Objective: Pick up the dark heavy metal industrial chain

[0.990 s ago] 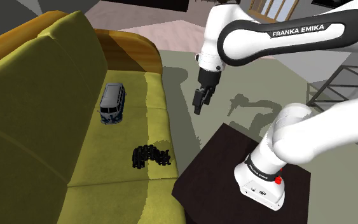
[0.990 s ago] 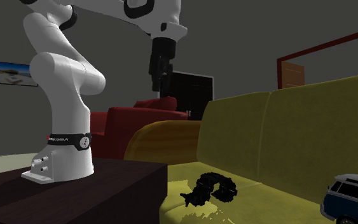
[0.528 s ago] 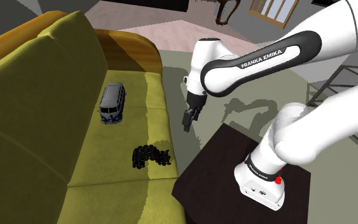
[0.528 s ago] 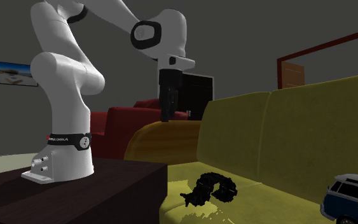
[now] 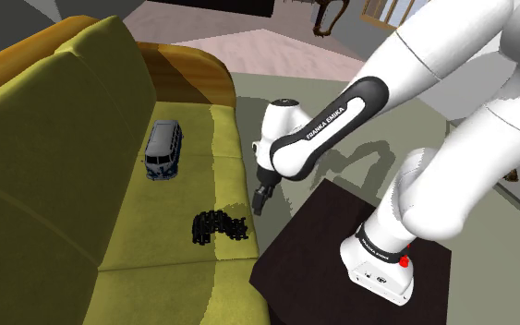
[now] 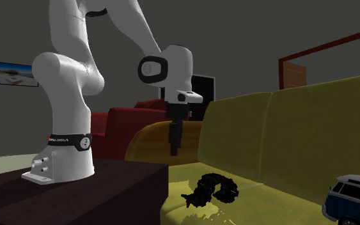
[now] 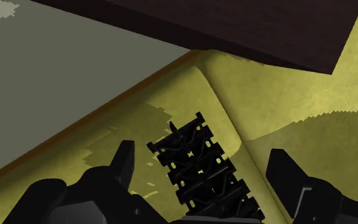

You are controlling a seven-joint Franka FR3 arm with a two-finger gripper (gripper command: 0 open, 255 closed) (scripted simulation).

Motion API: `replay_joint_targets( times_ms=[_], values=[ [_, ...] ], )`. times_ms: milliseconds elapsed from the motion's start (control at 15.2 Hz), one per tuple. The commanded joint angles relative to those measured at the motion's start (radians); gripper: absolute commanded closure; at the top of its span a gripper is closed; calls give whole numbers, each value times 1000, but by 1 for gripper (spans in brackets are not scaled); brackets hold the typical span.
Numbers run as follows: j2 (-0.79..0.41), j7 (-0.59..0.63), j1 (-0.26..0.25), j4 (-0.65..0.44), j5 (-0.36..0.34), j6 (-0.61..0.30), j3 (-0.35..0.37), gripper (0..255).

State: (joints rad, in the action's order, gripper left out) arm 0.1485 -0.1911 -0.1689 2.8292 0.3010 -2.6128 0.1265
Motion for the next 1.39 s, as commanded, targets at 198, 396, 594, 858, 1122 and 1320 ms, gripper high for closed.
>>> replay_joint_targets(
  times_ms=[198,396,594,858,1122,1320],
  values=[
    [-261,-114,-30,-53,102,-222,19,0],
    [-420,-190,-18,-108,168,-335,61,0],
    [-527,-226,3,-149,190,-407,94,0],
    [-608,-248,26,-176,199,-463,115,0],
    [-661,-259,40,-195,199,-497,126,0],
    [-660,-258,38,-197,199,-495,124,255]
  ],
)
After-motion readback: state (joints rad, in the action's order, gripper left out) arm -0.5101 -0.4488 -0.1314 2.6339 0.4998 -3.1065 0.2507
